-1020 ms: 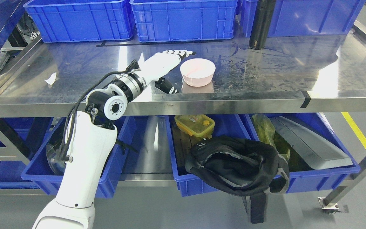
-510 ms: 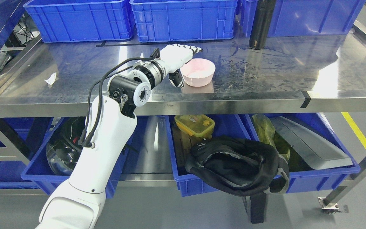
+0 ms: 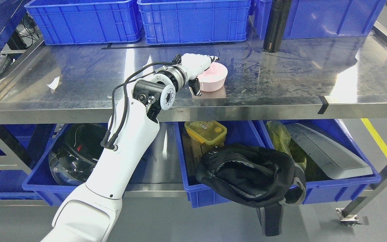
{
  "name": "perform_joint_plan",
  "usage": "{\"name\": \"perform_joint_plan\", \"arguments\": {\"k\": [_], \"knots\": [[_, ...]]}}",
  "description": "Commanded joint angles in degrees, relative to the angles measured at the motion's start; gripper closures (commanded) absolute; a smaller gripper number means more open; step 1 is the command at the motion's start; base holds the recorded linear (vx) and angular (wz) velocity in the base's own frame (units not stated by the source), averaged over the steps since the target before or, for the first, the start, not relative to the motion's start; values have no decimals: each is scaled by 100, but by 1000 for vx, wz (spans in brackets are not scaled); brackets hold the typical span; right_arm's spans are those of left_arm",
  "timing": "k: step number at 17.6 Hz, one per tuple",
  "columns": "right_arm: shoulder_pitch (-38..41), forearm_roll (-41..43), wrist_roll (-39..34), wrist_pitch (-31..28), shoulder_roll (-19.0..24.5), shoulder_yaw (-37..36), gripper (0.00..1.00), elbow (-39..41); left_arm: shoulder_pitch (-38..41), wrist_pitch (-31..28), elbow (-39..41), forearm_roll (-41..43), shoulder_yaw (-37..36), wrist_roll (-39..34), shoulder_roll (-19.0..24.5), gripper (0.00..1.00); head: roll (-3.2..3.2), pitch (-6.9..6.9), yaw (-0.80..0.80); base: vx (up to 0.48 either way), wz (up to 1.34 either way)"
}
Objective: Stack pink IKEA bowl on shelf middle layer
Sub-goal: 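Close the left hand fingers around the pink bowl's rim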
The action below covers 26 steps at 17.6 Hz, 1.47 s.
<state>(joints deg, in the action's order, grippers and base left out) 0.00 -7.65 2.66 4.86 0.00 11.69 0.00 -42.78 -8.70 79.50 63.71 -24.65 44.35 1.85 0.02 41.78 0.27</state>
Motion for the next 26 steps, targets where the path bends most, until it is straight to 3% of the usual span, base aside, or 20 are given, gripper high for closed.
{"name": "perform_joint_plan", "arguments": {"k": [1, 6, 13, 22, 26], "knots": [[88, 0, -2, -2, -100, 0, 0, 100, -107, -132, -620, 27, -154, 65, -85, 9, 0, 0, 0, 0, 0], [88, 0, -2, -2, -100, 0, 0, 100, -388, -132, -1050, -16, 66, 74, -85, 13, 0, 0, 0, 0, 0], [88, 0, -2, -2, -100, 0, 0, 100, -415, -132, -1270, -403, 83, 92, -85, 30, 0, 0, 0, 0, 0], [88, 0, -2, -2, -100, 0, 0, 100, -503, -88, -1490, -719, 75, 92, -85, 42, 0, 0, 0, 0, 0], [88, 0, -2, -2, -100, 0, 0, 100, -547, 8, -1499, -746, 101, 100, -85, 59, 0, 0, 0, 0, 0]]}}
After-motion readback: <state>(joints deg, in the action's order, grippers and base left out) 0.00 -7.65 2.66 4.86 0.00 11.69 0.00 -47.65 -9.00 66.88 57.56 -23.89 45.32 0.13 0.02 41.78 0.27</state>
